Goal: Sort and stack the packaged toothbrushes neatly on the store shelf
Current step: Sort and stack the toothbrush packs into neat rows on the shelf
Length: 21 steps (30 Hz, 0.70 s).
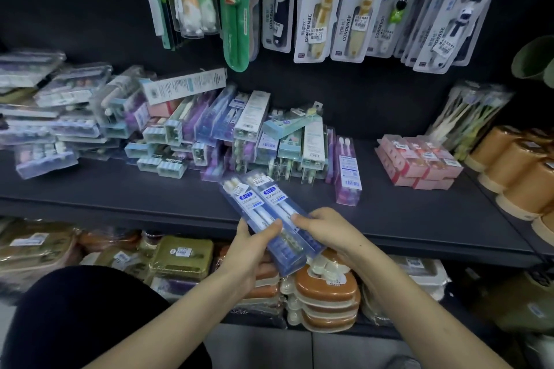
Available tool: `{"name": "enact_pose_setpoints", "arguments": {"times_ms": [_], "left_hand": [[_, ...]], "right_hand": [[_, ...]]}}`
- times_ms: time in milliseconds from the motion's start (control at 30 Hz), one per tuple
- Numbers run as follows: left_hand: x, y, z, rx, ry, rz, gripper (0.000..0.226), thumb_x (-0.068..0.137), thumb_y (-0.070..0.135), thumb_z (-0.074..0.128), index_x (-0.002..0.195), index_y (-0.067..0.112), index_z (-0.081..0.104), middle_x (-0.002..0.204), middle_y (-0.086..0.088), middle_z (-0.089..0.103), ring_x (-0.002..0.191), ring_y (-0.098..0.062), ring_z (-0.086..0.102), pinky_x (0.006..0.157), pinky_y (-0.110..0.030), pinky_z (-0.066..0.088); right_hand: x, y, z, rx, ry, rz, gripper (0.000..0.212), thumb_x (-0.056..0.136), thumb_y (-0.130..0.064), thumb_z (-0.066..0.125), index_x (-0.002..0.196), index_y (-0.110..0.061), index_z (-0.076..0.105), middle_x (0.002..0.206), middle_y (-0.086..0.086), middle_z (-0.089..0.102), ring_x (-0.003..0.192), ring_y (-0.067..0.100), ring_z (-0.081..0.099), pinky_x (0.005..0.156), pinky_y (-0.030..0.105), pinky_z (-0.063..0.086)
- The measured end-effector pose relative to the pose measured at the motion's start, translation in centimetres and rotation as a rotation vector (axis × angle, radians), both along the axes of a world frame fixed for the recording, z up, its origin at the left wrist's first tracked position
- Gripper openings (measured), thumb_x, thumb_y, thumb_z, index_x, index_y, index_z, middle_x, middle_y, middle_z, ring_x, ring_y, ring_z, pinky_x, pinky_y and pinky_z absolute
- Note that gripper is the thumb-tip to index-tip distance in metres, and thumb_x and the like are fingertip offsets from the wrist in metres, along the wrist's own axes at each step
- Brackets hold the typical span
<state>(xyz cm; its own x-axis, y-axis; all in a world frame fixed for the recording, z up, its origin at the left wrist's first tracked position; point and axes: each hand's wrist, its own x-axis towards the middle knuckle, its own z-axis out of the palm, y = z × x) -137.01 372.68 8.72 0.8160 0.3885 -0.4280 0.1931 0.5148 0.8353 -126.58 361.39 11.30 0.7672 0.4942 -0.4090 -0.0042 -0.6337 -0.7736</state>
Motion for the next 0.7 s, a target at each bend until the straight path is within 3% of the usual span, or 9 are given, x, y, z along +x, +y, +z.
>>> {"name": "enact_pose_setpoints", "arguments": {"times_ms": [133,300,500,700], "left_hand": [[-0.5,0.0,0.2,0.025,-0.025,-0.028,0.043,0.086,0.021,0.068,0.126,0.021,0.052,0.098,-0.008,0.074,0.084,-0.028,0.072,0.062,-0.039,0.059],[-2.0,-0.4,1.6,0.101,-0.132,-0.035,0.047,0.081,0.023,0.070,0.125,0.026,0.052,0.100,-0.005,0.074,0.087,-0.027,0.072,0.066,-0.039,0.060],[-0.7,-2.7,5.1,0.352,-0.337,-0.149,0.061,0.076,0.042,0.077,0.128,0.046,0.047,0.111,0.003,0.071,0.099,-0.022,0.069,0.082,-0.045,0.055],[8.2,-8.4,6.4,0.283,-0.246,-0.345,0.047,0.084,0.024,0.072,0.125,0.031,0.052,0.112,0.002,0.070,0.098,-0.019,0.069,0.088,-0.048,0.055]], "right_hand": [[-0.6,0.1,-0.1,0.079,0.052,-0.070,0.026,0.090,-0.040,0.063,0.083,-0.018,0.050,0.080,-0.003,0.062,0.067,0.012,0.060,0.055,0.024,0.044],[-2.5,-0.6,1.1,0.315,0.099,-0.136,0.027,0.090,-0.031,0.066,0.091,-0.010,0.048,0.089,0.007,0.061,0.076,0.018,0.062,0.068,0.034,0.050],[-2.9,-5.0,5.1,0.552,-0.053,-0.232,0.022,0.087,-0.028,0.068,0.099,-0.013,0.057,0.098,0.010,0.068,0.083,0.021,0.071,0.069,0.034,0.059],[2.8,-11.0,4.6,0.538,-0.118,-0.573,0.023,0.089,-0.025,0.067,0.101,-0.008,0.058,0.101,0.013,0.070,0.089,0.030,0.070,0.082,0.049,0.057]]}}
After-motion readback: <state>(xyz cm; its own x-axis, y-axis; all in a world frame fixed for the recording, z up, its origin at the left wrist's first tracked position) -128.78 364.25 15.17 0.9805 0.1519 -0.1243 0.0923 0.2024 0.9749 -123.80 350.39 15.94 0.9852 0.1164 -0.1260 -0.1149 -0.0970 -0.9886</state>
